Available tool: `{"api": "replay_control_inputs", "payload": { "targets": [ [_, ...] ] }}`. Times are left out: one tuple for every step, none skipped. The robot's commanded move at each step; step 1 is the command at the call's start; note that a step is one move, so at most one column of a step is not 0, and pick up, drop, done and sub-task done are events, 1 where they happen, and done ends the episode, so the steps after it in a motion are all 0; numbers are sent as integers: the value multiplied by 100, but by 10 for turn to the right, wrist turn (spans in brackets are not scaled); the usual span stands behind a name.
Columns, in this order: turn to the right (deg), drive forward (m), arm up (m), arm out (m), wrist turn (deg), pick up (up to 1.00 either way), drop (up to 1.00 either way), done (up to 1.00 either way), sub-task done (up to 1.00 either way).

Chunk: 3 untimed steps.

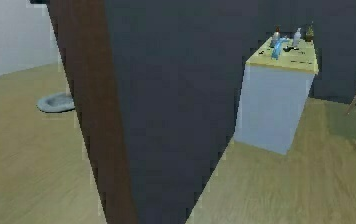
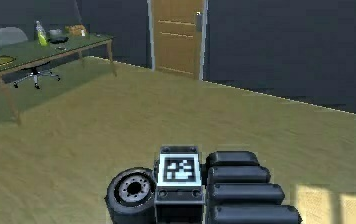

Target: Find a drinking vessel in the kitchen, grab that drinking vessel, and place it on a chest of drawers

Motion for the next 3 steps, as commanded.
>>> {"api": "replay_control_inputs", "payload": {
  "targets": [
    [-450, 0, 0, 0, 0, 0, 0, 0, 0],
    [-60, 0, 0, 0, 0, 0, 0, 0, 0],
    [-30, 0, 0, 0, 0, 0, 0, 0, 0]
  ]
}}
